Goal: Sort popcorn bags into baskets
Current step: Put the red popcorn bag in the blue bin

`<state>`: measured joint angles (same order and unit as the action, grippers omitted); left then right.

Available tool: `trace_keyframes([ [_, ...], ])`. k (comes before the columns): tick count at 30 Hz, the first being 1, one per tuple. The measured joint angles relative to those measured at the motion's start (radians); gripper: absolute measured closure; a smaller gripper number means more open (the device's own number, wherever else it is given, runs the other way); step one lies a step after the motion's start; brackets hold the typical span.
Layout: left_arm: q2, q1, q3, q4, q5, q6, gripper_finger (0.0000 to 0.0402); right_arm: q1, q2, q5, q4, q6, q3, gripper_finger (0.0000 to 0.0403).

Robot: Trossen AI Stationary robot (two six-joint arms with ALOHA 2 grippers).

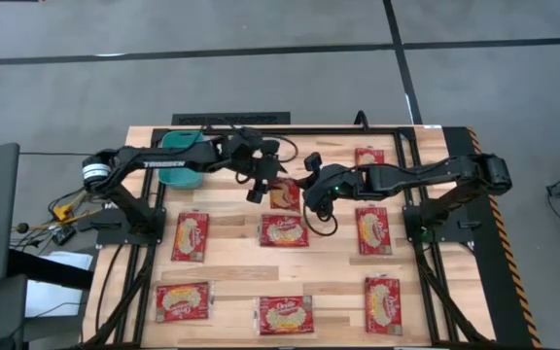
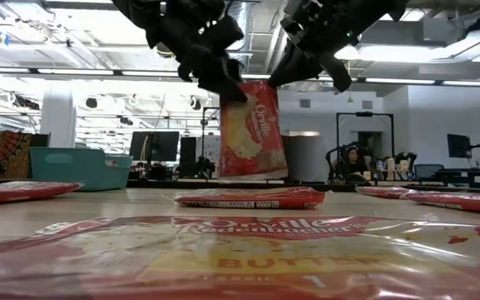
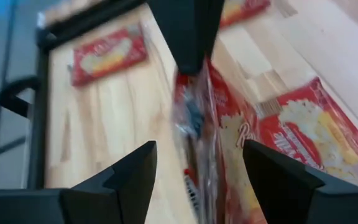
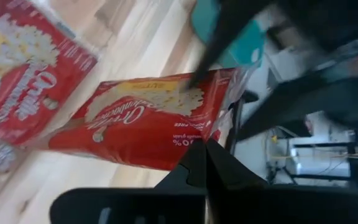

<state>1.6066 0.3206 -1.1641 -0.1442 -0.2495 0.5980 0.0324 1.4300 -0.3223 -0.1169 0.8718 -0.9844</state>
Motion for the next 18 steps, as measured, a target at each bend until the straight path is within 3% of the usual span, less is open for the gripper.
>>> trace_keyframes([
  [3,0.027,-0.003,-0.009,-0.013,0.001,-0.001,0.0177,0.003,0.000,-0.005,-0.005,0.002,-0.002,0.0397],
  [6,0.031,-0.006,-0.009,-0.016,0.001,-0.002,0.0214,0.003,0.000,-0.036,-0.005,0.001,-0.002,0.0398],
  [12,0.024,-0.003,-0.009,-0.017,0.019,0.007,0.0379,0.007,0.000,-0.048,0.024,-0.157,-0.002,0.0364],
  [18,0.023,0.002,-0.009,-0.043,0.135,-0.037,0.0393,0.017,-0.002,-0.191,0.029,-0.482,-0.004,0.0313],
])
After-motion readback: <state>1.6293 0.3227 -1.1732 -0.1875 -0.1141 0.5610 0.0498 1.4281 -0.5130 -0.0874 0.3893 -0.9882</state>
